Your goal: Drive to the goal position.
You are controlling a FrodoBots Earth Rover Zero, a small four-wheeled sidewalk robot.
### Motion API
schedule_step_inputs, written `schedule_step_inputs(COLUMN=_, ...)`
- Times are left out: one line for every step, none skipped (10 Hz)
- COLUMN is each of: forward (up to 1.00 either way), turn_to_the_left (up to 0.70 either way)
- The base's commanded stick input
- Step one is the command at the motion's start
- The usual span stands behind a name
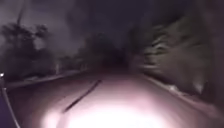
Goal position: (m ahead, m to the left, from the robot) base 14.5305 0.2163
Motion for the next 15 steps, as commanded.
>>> schedule_step_inputs(forward=0.5, turn_to_the_left=0.0)
schedule_step_inputs(forward=0.5, turn_to_the_left=0.0)
schedule_step_inputs(forward=0.5, turn_to_the_left=0.0)
schedule_step_inputs(forward=0.5, turn_to_the_left=0.0)
schedule_step_inputs(forward=0.5, turn_to_the_left=0.0)
schedule_step_inputs(forward=0.5, turn_to_the_left=0.0)
schedule_step_inputs(forward=0.5, turn_to_the_left=0.0)
schedule_step_inputs(forward=0.5, turn_to_the_left=0.0)
schedule_step_inputs(forward=0.5, turn_to_the_left=0.0)
schedule_step_inputs(forward=0.5, turn_to_the_left=0.03)
schedule_step_inputs(forward=0.5, turn_to_the_left=-0.11)
schedule_step_inputs(forward=0.5, turn_to_the_left=-0.39)
schedule_step_inputs(forward=0.5, turn_to_the_left=0.0)
schedule_step_inputs(forward=0.5, turn_to_the_left=0.0)
schedule_step_inputs(forward=0.5, turn_to_the_left=0.0)
